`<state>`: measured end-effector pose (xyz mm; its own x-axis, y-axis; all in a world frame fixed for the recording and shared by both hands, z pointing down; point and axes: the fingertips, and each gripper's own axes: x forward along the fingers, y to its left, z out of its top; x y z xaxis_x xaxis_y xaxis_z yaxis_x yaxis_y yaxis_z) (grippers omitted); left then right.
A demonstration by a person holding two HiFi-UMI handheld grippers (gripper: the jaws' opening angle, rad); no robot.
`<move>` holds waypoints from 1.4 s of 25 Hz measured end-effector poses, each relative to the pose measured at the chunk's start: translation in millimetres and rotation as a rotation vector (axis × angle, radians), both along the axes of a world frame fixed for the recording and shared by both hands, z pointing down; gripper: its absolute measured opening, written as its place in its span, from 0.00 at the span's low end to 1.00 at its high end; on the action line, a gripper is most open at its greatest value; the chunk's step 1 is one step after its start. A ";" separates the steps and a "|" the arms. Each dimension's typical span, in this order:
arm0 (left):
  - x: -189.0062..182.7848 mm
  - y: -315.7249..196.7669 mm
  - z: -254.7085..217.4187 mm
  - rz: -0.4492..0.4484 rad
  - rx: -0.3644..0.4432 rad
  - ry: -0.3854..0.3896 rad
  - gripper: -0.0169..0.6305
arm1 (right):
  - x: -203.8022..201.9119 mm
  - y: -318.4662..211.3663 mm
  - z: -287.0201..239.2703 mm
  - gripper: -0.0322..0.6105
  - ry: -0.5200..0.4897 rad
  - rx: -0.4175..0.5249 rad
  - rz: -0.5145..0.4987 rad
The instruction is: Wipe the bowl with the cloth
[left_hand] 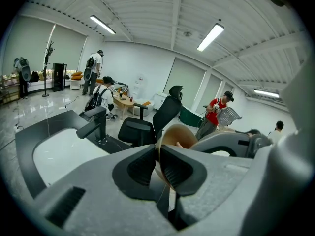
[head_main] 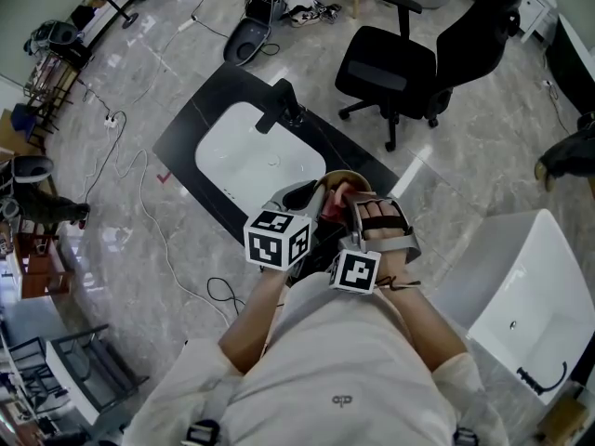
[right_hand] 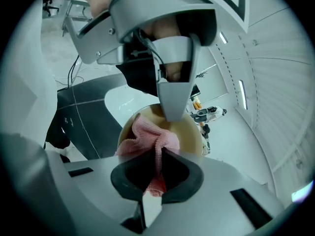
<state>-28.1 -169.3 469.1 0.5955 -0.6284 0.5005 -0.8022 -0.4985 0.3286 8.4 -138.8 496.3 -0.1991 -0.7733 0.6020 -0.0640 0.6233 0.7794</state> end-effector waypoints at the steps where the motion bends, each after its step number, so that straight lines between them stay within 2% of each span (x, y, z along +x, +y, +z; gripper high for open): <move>1: 0.8 0.2 -0.2 0.002 0.001 -0.001 0.08 | 2.6 -2.0 -1.0 0.08 0.008 0.007 0.005; 7: 8.8 1.8 -3.7 0.024 0.006 -0.010 0.08 | 11.8 -14.4 -10.3 0.08 0.019 0.040 0.036; 12: 11.0 0.6 -1.8 0.031 0.017 -0.017 0.07 | 7.0 -26.5 -40.3 0.08 -0.017 0.193 0.015; 15: 10.6 -1.3 -5.1 0.028 0.023 -0.018 0.06 | 7.7 -28.2 -42.2 0.08 -0.010 0.216 0.017; 20: 12.1 -2.7 -6.9 0.058 0.057 -0.036 0.07 | 9.9 -25.1 -12.4 0.08 0.033 0.107 0.031; 24: 11.0 -3.3 -2.0 0.063 0.062 -0.063 0.07 | 3.0 -14.8 5.2 0.08 0.023 0.013 0.021; 31: 10.3 -2.7 1.8 0.044 0.037 -0.026 0.07 | -5.6 1.6 16.6 0.08 -0.073 -0.147 0.026; 35: 8.6 -0.6 3.2 0.042 0.028 -0.025 0.07 | -11.1 8.6 17.7 0.08 -0.122 -0.195 0.018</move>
<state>-19.5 -169.9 472.3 0.6091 -0.6172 0.4981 -0.7882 -0.5407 0.2938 -2.7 -130.2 514.0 -0.2667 -0.6491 0.7125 -0.1635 0.7590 0.6303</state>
